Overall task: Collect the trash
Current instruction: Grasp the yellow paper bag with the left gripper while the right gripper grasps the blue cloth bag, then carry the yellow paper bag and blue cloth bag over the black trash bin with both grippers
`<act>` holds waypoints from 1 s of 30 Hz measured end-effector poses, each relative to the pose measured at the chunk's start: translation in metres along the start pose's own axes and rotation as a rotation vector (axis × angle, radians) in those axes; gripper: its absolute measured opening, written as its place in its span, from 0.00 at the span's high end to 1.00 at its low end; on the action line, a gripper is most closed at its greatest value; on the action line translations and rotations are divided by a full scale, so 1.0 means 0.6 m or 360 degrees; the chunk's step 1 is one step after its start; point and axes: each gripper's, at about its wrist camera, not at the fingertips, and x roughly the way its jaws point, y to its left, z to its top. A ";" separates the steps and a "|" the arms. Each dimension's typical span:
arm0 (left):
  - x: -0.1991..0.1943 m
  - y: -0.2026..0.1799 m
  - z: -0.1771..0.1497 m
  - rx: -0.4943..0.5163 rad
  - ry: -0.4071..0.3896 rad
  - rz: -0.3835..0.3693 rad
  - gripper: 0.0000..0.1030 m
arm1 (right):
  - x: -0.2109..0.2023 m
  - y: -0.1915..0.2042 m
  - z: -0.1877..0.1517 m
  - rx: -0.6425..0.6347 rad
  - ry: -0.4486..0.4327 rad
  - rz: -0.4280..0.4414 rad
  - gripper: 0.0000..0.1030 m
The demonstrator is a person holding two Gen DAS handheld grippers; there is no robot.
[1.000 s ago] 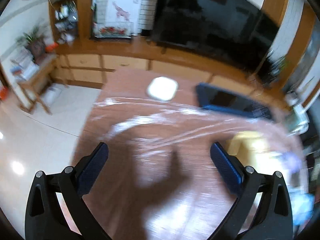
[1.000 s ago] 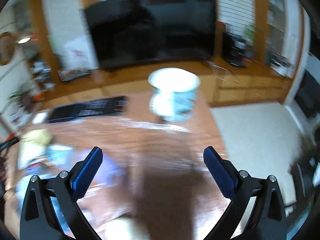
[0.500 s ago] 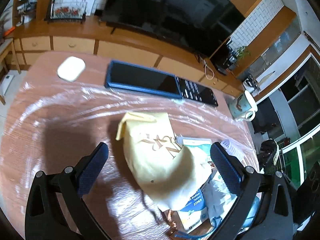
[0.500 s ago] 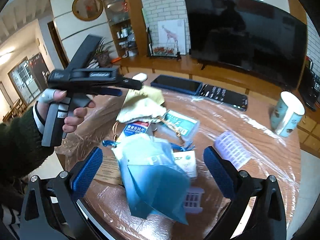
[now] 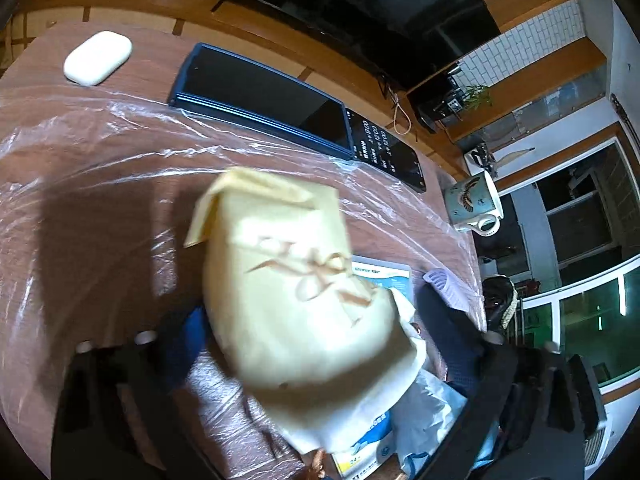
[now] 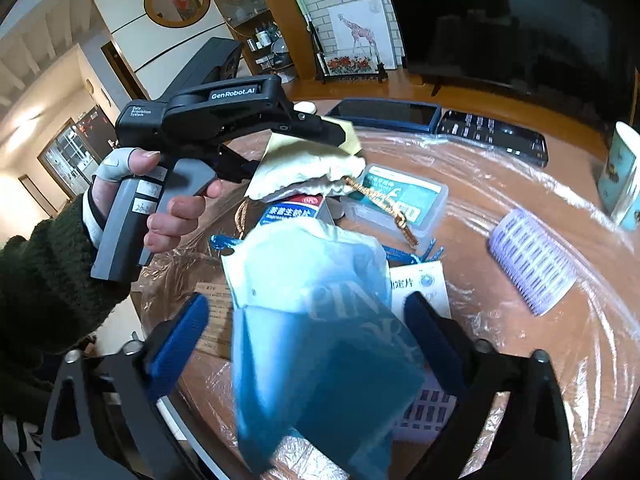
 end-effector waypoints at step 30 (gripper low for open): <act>-0.141 -0.075 -0.066 0.0361 -0.0465 0.0198 0.59 | -0.109 -0.004 -0.018 0.0345 -0.0352 -0.0071 0.42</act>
